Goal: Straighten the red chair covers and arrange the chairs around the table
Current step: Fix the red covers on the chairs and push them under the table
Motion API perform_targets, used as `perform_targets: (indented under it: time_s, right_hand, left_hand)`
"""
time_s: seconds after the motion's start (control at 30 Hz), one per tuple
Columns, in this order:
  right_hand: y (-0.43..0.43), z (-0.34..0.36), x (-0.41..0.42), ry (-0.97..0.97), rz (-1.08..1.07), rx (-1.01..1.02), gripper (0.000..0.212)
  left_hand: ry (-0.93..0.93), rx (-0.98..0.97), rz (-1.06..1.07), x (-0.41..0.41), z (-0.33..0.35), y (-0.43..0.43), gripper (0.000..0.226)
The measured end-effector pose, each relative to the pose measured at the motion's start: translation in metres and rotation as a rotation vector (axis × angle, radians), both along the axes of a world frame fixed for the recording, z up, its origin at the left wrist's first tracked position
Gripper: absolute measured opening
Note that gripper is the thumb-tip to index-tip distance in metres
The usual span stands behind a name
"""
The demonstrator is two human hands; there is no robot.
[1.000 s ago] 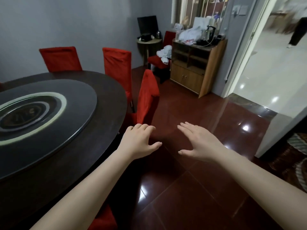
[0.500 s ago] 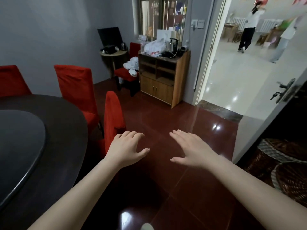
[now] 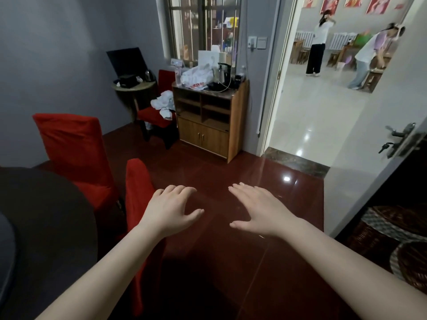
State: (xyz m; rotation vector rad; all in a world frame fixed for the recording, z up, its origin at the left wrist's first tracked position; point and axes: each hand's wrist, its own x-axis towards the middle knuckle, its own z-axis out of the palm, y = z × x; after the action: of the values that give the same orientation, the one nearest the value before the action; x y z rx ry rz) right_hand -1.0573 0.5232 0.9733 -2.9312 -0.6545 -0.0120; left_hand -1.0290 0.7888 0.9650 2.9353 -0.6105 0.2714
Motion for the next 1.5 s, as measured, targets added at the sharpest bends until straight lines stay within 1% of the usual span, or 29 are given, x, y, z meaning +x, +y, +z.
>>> perform_targets:
  time_s: [0.23,0.43,0.7,0.87,1.07,1.2,1.33,1.5]
  right_hand:
    - [0.038,-0.009,0.085,0.016,0.106,0.001,0.096]
    - [0.074,-0.011,0.180,0.031,0.227,-0.007,0.095]
    - [0.159,-0.005,0.331,0.016,0.554,-0.028,0.093]
    - [0.219,-0.020,0.397,0.059,0.796,-0.083,0.093]
    - [0.295,-0.041,0.422,0.114,1.040,-0.088,0.093]
    - [0.340,-0.058,0.424,0.151,1.143,-0.100,0.091]
    - [0.368,-0.074,0.423,0.206,1.231,-0.149,0.089]
    - [0.383,-0.092,0.424,0.253,1.352,-0.236,0.087]
  left_hand:
    - [0.048,-0.011,0.095,0.059,-0.019,0.031,0.065]
    - [0.064,-0.018,0.208,0.117,-0.026,0.062,0.067]
    - [0.092,-0.028,0.517,0.191,-0.039,0.120,0.067]
    - [0.156,-0.086,0.755,0.208,-0.059,0.143,0.068]
    - [0.245,-0.100,1.002,0.186,-0.074,0.177,0.068]
    - [0.315,-0.106,1.123,0.172,-0.086,0.201,0.069]
    - [0.375,-0.140,1.207,0.163,-0.095,0.203,0.066]
    - [0.417,-0.206,1.327,0.153,-0.103,0.188,0.067]
